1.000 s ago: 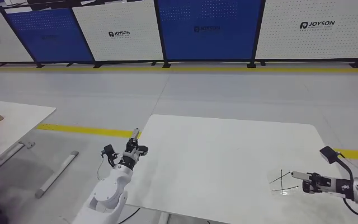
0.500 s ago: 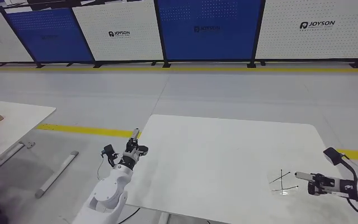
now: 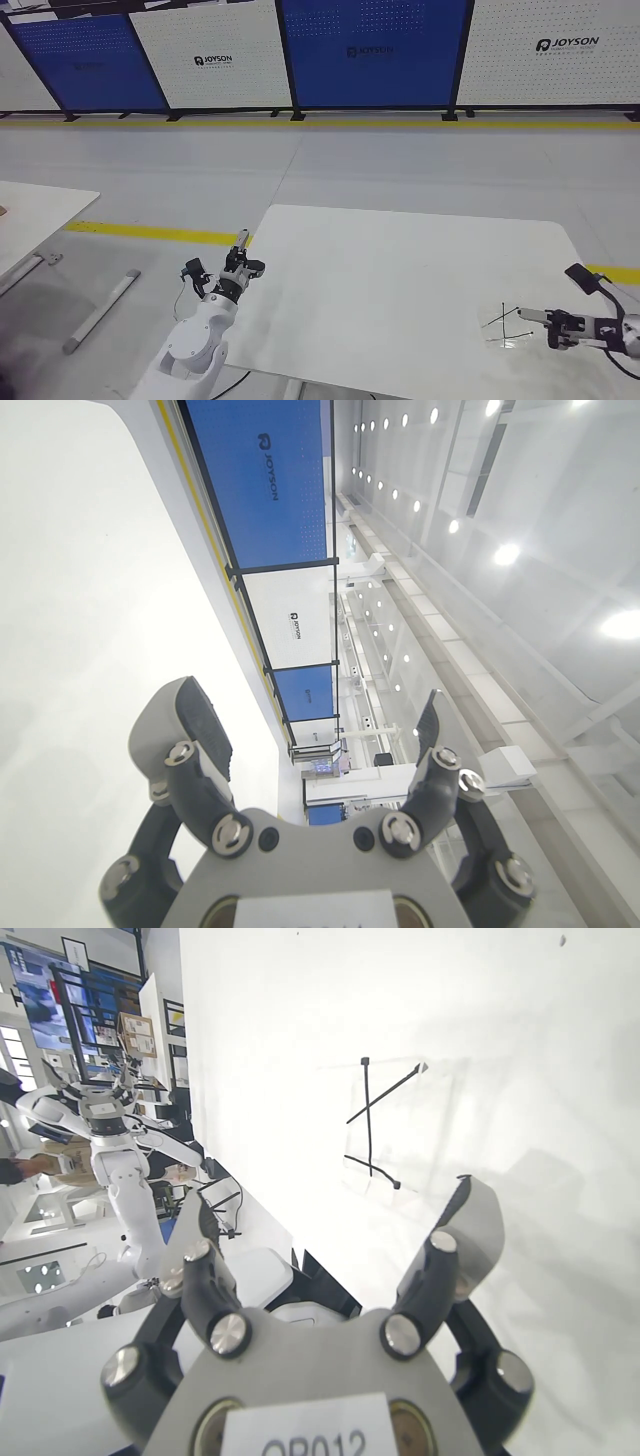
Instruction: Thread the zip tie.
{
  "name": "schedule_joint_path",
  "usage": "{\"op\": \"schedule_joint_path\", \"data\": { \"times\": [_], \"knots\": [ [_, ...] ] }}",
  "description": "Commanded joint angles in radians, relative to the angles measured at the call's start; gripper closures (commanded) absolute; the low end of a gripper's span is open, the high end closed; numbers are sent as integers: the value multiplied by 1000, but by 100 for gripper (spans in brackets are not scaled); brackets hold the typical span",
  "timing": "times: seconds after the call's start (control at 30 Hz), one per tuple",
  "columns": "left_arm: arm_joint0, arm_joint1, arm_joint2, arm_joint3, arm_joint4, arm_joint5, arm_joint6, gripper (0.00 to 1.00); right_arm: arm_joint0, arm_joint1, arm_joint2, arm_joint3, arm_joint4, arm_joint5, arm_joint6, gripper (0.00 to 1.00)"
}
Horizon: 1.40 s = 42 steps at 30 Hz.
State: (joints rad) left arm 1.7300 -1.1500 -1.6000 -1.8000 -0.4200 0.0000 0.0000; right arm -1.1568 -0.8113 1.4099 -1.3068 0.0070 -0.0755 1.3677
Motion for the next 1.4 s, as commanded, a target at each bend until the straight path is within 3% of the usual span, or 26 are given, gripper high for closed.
{"op": "schedule_joint_path", "data": {
  "times": [0.0,0.23,1.07,1.1,1.13,1.2,1.3,1.33,1.37],
  "knots": [
    [0,0,0,0,0,0,0,0,0,0,0,0,0,0,0,0],
    [0,0,0,0,0,0,0,0,23,-7,-52,-6,-34,57,-13,0],
    [0,0,0,0,0,0,0,0,2,4,-44,-9,-40,75,-26,0],
    [0,0,0,0,0,0,0,0,1,5,-43,-9,-41,76,-27,22],
    [0,0,0,0,0,0,0,0,0,5,-42,-9,-41,79,-28,22],
    [0,0,0,0,0,0,0,0,1,6,-43,-7,-47,87,-31,52],
    [0,0,0,0,0,0,0,0,7,7,-49,-3,-63,108,-43,54],
    [0,0,0,0,0,0,0,0,9,7,-53,0,-67,112,-45,60],
    [0,0,0,0,0,0,0,0,11,7,-54,4,-70,116,-47,58]
  ]
}}
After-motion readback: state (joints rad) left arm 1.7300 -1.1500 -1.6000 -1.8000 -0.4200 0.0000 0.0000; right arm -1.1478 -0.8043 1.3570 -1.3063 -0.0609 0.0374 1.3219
